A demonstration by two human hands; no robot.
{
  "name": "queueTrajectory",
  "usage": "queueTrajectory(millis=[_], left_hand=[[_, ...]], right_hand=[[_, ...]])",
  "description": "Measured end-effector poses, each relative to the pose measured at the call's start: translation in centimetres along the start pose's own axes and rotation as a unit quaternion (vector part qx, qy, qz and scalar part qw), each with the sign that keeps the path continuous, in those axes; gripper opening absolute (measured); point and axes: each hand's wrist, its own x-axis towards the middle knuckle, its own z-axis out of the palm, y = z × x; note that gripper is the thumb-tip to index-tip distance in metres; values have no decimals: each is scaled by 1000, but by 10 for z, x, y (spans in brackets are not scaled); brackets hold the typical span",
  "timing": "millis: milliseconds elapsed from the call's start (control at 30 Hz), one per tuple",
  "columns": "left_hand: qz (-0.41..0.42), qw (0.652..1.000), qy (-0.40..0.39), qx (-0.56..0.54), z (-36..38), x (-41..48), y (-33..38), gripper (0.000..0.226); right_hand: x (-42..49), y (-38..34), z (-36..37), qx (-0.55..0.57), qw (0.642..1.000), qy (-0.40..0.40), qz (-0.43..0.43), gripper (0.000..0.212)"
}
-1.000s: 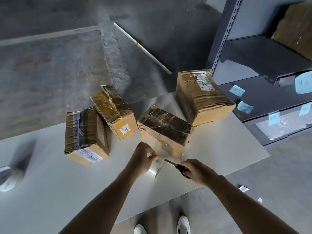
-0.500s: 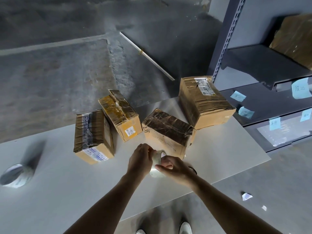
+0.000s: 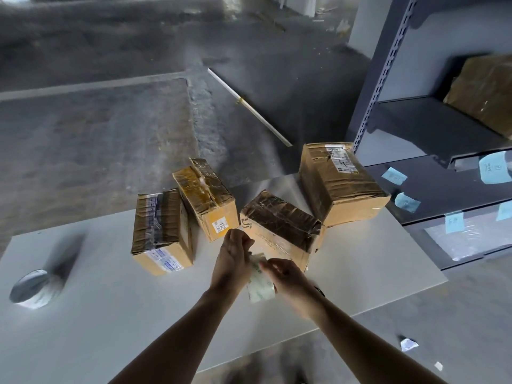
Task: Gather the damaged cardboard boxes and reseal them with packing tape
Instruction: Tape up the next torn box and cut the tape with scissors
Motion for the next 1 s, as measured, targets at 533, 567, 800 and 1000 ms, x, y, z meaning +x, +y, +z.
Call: queueTrajectory(millis=[533, 567, 800, 1000], left_hand=[[103, 991, 77, -41, -9, 20, 10, 28], [121, 988, 79, -48, -11, 21, 11, 27], [-7, 983, 116, -142, -26, 51, 21, 33], [-33, 997, 8, -75, 11, 65, 22, 23]], right_hand=[[20, -6, -10, -35, 988, 117, -91, 16], [20, -7, -9, -24, 989, 118, -86, 10], [4, 0, -24, -76, 984, 106, -123, 13], [-2, -15, -65, -68, 974, 163, -144, 9]])
